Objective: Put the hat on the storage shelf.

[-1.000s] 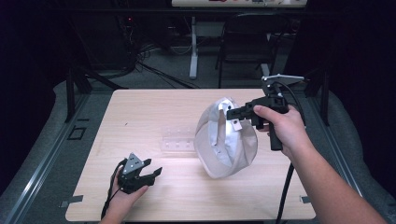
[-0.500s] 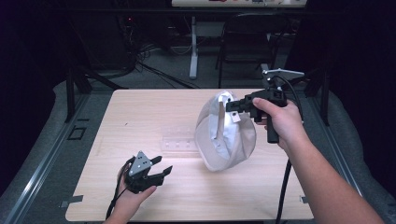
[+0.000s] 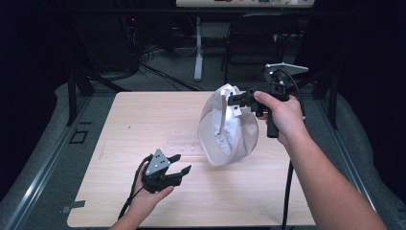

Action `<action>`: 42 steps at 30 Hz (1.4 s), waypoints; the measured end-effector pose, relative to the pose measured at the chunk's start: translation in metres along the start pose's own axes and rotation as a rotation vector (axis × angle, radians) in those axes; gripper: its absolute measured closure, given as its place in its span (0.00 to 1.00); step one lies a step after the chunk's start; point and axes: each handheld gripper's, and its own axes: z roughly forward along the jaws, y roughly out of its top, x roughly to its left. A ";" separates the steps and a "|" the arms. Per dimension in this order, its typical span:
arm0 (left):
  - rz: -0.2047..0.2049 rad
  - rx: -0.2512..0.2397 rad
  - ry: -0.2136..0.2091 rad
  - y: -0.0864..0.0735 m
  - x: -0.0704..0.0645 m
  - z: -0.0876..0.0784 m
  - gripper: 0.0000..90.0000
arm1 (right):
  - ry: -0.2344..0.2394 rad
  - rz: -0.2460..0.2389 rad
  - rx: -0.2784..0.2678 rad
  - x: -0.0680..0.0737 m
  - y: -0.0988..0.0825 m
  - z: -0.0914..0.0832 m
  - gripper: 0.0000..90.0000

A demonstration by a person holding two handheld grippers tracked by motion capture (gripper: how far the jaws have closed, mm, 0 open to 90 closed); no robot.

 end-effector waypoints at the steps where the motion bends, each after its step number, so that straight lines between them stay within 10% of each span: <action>1: 0.011 -0.010 -0.001 0.004 -0.003 0.003 0.50 | 0.004 -0.002 -0.004 0.002 0.002 0.001 0.91; 17: 0.074 0.005 -0.009 0.031 -0.026 0.042 0.45 | 0.021 0.011 -0.033 0.008 0.015 0.017 0.91; 28: 0.104 0.059 0.095 0.034 -0.026 0.063 0.46 | 0.030 0.015 -0.042 0.013 0.017 0.020 0.91; 42: 0.110 0.072 0.136 0.035 -0.021 0.061 0.77 | 0.027 0.010 -0.048 0.016 0.015 0.021 0.91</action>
